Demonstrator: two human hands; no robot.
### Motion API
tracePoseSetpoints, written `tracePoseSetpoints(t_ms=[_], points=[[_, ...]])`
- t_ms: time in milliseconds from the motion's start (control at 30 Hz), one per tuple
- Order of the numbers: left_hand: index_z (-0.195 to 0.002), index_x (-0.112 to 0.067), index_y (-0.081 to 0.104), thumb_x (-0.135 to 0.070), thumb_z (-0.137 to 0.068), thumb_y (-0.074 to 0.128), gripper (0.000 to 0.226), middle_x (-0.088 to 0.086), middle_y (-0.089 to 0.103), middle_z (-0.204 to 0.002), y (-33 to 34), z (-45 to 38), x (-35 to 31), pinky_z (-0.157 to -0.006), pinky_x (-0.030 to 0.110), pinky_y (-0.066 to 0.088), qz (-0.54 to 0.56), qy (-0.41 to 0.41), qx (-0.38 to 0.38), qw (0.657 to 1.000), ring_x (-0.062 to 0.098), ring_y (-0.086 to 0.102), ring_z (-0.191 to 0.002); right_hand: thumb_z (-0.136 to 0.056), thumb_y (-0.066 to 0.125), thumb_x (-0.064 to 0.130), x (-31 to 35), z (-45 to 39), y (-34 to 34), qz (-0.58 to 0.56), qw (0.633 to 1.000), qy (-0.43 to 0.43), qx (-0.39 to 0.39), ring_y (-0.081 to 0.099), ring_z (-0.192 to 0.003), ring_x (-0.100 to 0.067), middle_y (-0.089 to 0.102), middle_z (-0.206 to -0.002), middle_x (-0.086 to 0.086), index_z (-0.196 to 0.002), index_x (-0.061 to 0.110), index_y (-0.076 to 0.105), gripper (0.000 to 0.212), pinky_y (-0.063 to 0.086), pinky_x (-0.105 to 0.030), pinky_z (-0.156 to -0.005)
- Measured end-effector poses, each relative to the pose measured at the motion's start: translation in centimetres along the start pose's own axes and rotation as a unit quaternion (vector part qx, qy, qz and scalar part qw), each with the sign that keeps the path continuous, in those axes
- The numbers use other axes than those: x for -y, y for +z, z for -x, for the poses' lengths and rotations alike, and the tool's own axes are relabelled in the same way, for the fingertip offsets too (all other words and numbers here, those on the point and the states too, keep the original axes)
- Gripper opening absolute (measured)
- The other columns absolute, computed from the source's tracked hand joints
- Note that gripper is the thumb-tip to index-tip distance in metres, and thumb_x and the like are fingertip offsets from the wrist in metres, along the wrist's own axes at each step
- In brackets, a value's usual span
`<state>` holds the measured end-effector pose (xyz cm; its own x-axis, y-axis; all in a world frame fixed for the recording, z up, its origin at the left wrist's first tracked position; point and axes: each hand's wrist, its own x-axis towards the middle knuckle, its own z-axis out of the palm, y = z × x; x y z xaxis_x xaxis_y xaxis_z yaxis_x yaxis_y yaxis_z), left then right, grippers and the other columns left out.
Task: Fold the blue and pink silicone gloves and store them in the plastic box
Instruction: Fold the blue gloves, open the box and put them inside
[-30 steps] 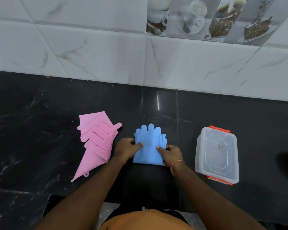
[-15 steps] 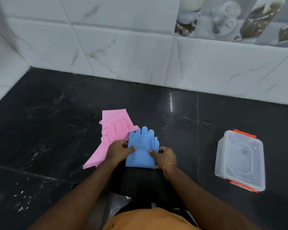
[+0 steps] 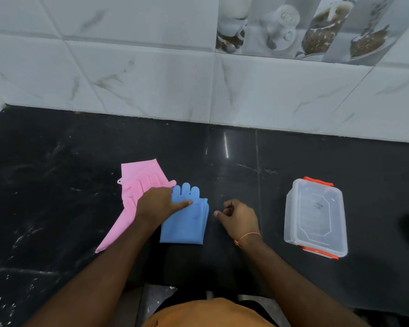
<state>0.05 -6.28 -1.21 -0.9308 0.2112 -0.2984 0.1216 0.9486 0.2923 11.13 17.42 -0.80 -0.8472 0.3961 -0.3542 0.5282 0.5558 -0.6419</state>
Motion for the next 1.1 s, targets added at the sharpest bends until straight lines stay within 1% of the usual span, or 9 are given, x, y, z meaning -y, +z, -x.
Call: tracePoseSetpoints(t_ms=[100, 200, 300, 400, 467, 567, 733, 900, 1100], points=[[-0.064, -0.027, 0.044, -0.082, -0.089, 0.059, 0.063, -0.009, 0.051, -0.058, 0.7, 0.2, -4.2, -0.058, 0.033, 0.044, 0.025, 0.052, -0.086, 0.995, 0.010, 0.052, -0.059, -0.087, 0.081, 0.043, -0.9, -0.3, -4.0, 0.029, 0.998, -0.036, -0.052, 0.062, -0.086, -0.005, 0.071, -0.098, 0.012, -0.120, 0.023, 0.071, 0.040, 0.045, -0.021, -0.079], [-0.072, -0.026, 0.052, -0.066, -0.100, 0.058, 0.049, -0.008, 0.054, -0.061, 2.2, 0.3, -9.3, -0.063, 0.034, 0.046, 0.060, 0.112, -0.095, 0.987, 0.011, 0.056, -0.062, -0.092, 0.077, 0.044, -2.1, -0.5, -8.0, 0.061, 0.992, -0.040, -0.099, 0.066, -0.096, -0.012, 0.073, -0.111, 0.008, -0.126, 0.024, 0.068, 0.041, 0.050, -0.026, -0.085], [-0.099, -0.030, 0.068, -0.062, -0.099, 0.061, 0.033, -0.012, 0.069, -0.084, 4.0, 0.6, -15.1, -0.070, 0.027, 0.049, 0.141, 0.145, -0.010, 0.979, 0.004, 0.064, -0.078, -0.094, 0.076, 0.042, -3.7, -0.4, -11.5, 0.098, 0.982, -0.032, -0.161, 0.070, -0.106, -0.020, 0.074, -0.119, 0.003, -0.130, 0.024, 0.067, 0.041, 0.055, -0.034, -0.094], [-0.130, -0.029, 0.068, -0.066, -0.094, 0.067, 0.052, -0.015, 0.075, -0.105, 6.0, 1.6, -20.5, -0.076, 0.014, 0.046, 0.262, 0.124, 0.096, 0.952, -0.004, 0.065, -0.089, -0.094, 0.077, 0.037, -5.8, -0.1, -14.5, 0.138, 0.963, -0.047, -0.227, 0.068, -0.111, -0.024, 0.074, -0.121, -0.002, -0.128, 0.021, 0.069, 0.039, 0.055, -0.040, -0.099], [-0.134, -0.027, 0.067, -0.070, -0.089, 0.070, 0.063, -0.018, 0.075, -0.102, 7.0, 2.4, -23.6, -0.081, 0.021, 0.057, 0.331, 0.095, 0.134, 0.929, -0.003, 0.069, -0.090, -0.094, 0.075, 0.035, -7.4, 0.0, -16.5, 0.159, 0.956, -0.041, -0.242, 0.064, -0.115, -0.026, 0.072, -0.126, -0.005, -0.129, 0.018, 0.068, 0.040, 0.054, -0.042, -0.099], [-0.127, -0.024, 0.070, -0.067, -0.087, 0.076, 0.059, -0.010, 0.076, -0.099, 8.0, 3.3, -27.0, -0.083, 0.039, 0.068, 0.363, 0.068, 0.169, 0.914, 0.008, 0.076, -0.091, -0.093, 0.073, 0.046, -9.7, 0.4, -18.7, 0.205, 0.949, 0.024, -0.239, 0.059, -0.123, -0.030, 0.062, -0.140, -0.008, -0.140, 0.019, 0.059, 0.056, 0.055, -0.050, -0.098], [-0.115, -0.017, 0.073, -0.044, -0.094, 0.081, 0.034, -0.002, 0.080, -0.097, 8.7, 4.0, -29.6, -0.075, 0.034, 0.070, 0.407, 0.058, 0.207, 0.888, 0.014, 0.081, -0.085, -0.093, 0.069, 0.057, -12.8, 0.4, -20.7, 0.154, 0.962, 0.103, -0.200, 0.056, -0.129, -0.037, 0.052, -0.149, -0.012, -0.149, 0.017, 0.049, 0.072, 0.055, -0.056, -0.100], [-0.107, -0.013, 0.074, -0.032, -0.092, 0.085, 0.027, 0.005, 0.082, -0.095, 8.5, 3.9, -28.4, -0.077, 0.033, 0.070, 0.453, -0.017, 0.218, 0.864, 0.015, 0.082, -0.082, -0.091, 0.075, 0.051, -13.1, -1.1, -20.9, 0.100, 0.980, 0.034, -0.166, 0.060, -0.125, -0.031, 0.056, -0.145, -0.008, -0.147, 0.020, 0.052, 0.069, 0.055, -0.052, -0.102], [-0.101, -0.012, 0.073, -0.041, -0.083, 0.092, 0.039, 0.004, 0.085, -0.094, 8.1, 6.7, -23.3, -0.076, 0.029, 0.067, 0.505, -0.095, 0.230, 0.827, 0.018, 0.083, -0.087, -0.090, 0.079, 0.034, -10.2, -3.6, -18.7, 0.095, 0.986, -0.125, -0.061, 0.060, -0.123, -0.020, 0.059, -0.140, 0.003, -0.142, 0.028, 0.055, 0.058, 0.054, -0.042, -0.103]])
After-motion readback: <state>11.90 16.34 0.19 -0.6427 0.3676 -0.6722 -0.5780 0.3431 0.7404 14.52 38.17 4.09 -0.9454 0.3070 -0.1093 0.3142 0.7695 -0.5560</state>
